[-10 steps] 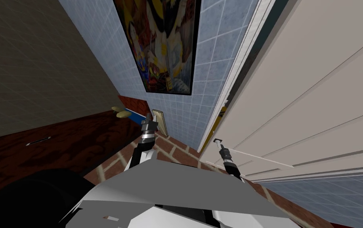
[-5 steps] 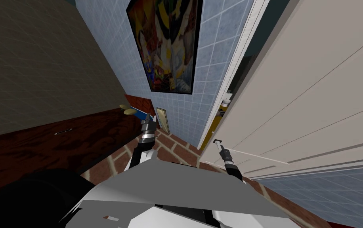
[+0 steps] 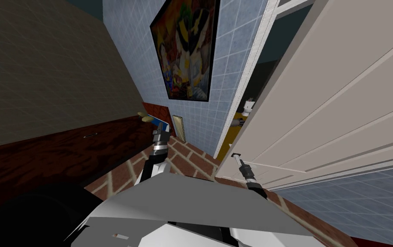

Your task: Pull the door open

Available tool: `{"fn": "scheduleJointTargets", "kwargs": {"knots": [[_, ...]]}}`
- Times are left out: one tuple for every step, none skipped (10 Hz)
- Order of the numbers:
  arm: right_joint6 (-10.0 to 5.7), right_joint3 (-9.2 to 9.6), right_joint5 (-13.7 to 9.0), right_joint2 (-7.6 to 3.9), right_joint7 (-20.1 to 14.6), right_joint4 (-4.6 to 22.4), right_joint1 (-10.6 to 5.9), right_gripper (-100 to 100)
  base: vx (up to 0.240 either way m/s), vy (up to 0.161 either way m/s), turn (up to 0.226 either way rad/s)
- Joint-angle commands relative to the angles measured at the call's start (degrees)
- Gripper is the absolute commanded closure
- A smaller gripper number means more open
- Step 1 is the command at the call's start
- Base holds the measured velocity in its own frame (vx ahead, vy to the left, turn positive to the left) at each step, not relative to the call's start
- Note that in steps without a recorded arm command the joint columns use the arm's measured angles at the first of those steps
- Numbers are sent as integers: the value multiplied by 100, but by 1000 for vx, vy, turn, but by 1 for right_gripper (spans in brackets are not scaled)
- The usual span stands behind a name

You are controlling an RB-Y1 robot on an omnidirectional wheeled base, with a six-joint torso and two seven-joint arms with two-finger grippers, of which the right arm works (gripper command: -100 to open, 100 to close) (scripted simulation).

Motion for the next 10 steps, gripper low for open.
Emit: {"fn": "scheduleJointTargets", "kwargs": {"knots": [[-159,43,42,-55,-76,85,9,100,-148,-54,57],[-233,83,80,-99,-143,79,58,100,-194,-75,93],[-154,68,62,-64,-99,52,44,100,-93,-34,31],[-343,98,101,-120,-174,113,140,100,-148,-57,227],[-343,98,101,-120,-174,113,140,100,-144,-71,111],[-343,98,101,-120,-174,113,140,100,-73,-25,-23],[-441,106,116,-156,-209,143,187,100,-94,-20,70],[-494,111,125,-175,-227,160,213,100,-105,-32,124],[-607,121,143,-215,-267,195,267,100,-139,-62,155],[-722,131,161,-257,-308,231,323,100,-164,-91,200]]}}
